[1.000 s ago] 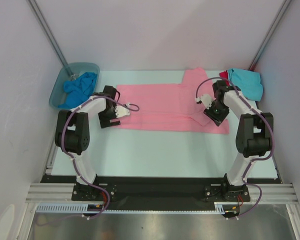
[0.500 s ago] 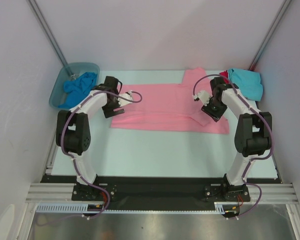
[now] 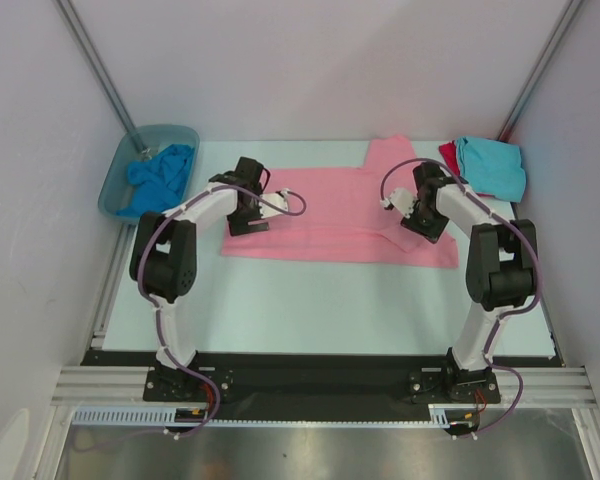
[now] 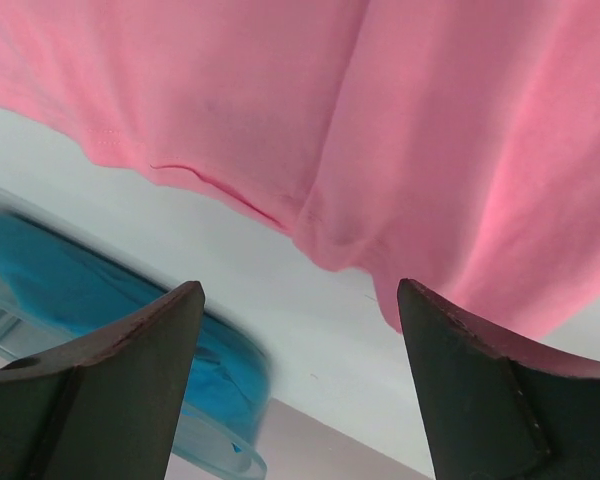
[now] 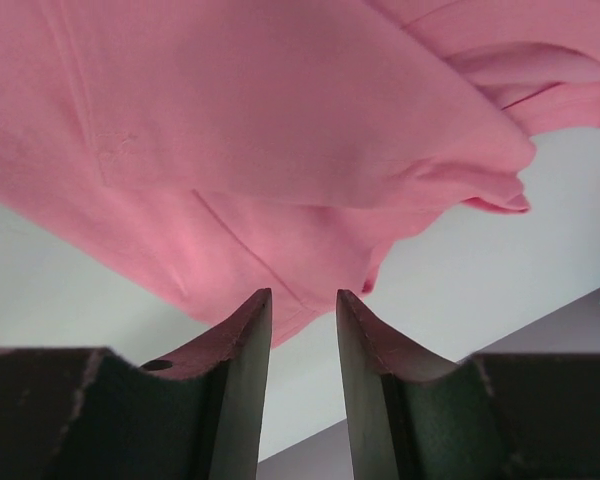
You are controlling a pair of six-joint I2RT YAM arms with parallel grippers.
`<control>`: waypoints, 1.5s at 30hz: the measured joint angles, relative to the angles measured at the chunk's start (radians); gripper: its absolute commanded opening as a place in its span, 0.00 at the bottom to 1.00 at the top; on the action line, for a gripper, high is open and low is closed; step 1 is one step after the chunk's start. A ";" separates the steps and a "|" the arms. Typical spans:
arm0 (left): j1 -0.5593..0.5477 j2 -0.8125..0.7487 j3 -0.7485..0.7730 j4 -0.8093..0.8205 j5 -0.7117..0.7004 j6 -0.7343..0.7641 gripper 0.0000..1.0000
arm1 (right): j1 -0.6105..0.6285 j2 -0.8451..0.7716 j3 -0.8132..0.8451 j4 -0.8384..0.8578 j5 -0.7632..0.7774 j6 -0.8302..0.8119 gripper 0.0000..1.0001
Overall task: Fold and stack the t-shirts
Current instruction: Fold the tshirt
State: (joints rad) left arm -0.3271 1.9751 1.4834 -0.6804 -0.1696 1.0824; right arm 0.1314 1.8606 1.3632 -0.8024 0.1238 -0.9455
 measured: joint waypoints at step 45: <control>0.015 0.150 0.242 0.167 -0.092 -0.080 0.95 | -0.020 0.091 -0.044 0.207 0.048 -0.027 0.40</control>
State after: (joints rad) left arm -0.3119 2.1246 1.7256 -0.5133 -0.2615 1.0019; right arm 0.1116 1.9514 1.3193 -0.5953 0.1722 -0.9730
